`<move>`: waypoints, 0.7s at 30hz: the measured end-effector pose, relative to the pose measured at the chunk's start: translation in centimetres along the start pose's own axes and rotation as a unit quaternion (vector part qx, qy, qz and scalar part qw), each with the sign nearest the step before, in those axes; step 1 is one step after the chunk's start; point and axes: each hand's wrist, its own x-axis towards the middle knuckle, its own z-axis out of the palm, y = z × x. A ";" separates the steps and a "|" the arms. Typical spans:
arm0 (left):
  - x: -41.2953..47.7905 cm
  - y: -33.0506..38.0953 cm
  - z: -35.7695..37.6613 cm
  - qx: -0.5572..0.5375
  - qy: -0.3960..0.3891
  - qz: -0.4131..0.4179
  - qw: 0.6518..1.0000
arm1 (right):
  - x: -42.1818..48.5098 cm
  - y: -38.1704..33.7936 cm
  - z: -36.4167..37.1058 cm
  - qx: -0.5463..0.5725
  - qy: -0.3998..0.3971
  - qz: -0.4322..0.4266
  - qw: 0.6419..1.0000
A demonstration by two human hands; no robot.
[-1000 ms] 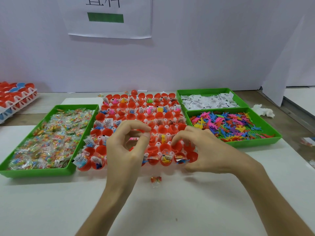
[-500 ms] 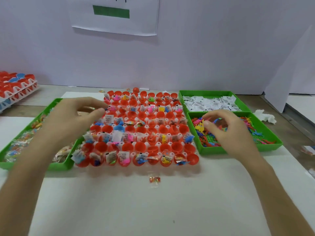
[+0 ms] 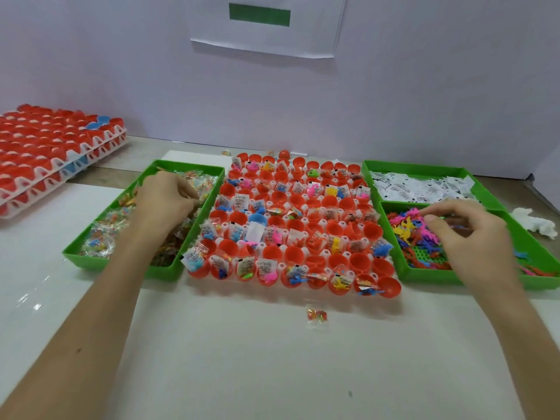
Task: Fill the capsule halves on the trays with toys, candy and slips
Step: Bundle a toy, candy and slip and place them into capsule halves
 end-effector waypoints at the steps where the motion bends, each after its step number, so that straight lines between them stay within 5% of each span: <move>1: -0.1 0.0 0.0 -0.019 0.012 -0.001 1.000 | 0.0 0.1 0.0 0.002 0.002 0.001 1.000; 8: -1.6 2.3 -1.9 -0.160 0.130 0.067 0.976 | -0.1 0.5 0.4 0.040 0.015 0.018 0.999; 11: -3.7 5.4 -2.8 -0.250 0.111 0.126 0.954 | 0.0 0.3 0.3 0.052 0.014 0.028 0.998; 15: -9.0 9.7 -1.2 -0.343 -0.001 0.258 0.903 | 0.2 0.0 -0.7 0.061 0.020 0.038 0.997; 21: -16.4 11.5 4.2 -0.240 0.023 0.530 0.813 | 0.0 1.4 -2.0 0.039 0.049 0.075 0.995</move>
